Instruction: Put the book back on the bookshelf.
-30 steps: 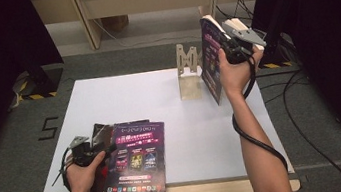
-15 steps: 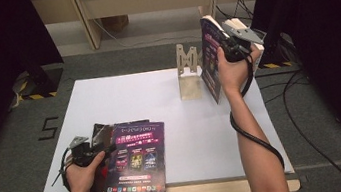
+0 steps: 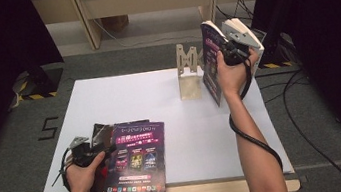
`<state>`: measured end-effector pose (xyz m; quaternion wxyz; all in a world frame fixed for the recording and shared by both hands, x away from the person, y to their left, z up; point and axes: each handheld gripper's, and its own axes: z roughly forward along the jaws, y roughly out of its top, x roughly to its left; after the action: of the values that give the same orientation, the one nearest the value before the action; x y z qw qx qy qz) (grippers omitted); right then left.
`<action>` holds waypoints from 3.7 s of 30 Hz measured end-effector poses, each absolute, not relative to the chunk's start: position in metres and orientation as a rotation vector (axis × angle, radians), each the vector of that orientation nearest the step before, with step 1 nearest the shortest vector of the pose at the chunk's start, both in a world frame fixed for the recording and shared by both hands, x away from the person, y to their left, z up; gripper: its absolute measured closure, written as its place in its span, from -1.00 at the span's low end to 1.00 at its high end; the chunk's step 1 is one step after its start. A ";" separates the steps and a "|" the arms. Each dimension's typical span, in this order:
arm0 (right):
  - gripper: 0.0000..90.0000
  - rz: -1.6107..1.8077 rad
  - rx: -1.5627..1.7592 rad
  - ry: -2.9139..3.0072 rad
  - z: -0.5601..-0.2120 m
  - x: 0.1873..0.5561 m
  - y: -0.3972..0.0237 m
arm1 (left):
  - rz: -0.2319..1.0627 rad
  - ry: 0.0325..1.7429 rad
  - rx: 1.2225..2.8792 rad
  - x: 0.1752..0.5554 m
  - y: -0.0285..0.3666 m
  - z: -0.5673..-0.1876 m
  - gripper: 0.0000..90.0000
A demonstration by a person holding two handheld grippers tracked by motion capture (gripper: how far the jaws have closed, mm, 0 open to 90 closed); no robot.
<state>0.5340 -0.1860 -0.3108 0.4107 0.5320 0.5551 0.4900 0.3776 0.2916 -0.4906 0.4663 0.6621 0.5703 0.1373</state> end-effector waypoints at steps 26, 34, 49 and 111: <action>0.69 1.148 1.400 1.503 -0.308 0.523 -0.193 | 0.335 1.394 1.637 0.377 0.289 -0.491 -0.18; 0.80 1.131 1.397 1.541 -0.309 0.525 -0.191 | 0.337 1.396 1.634 0.377 0.290 -0.491 -0.18; 0.85 1.219 1.385 1.448 -0.310 0.532 -0.190 | 0.337 1.403 1.626 0.377 0.293 -0.491 -0.18; 0.36 1.179 1.420 1.505 -0.322 0.468 -0.207 | 0.332 1.389 1.664 0.382 0.283 -0.492 -0.18</action>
<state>0.4678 -0.2072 -0.3221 0.3710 0.5537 0.5870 0.4596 0.3818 0.2834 -0.4921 0.4569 0.6751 0.5634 0.1347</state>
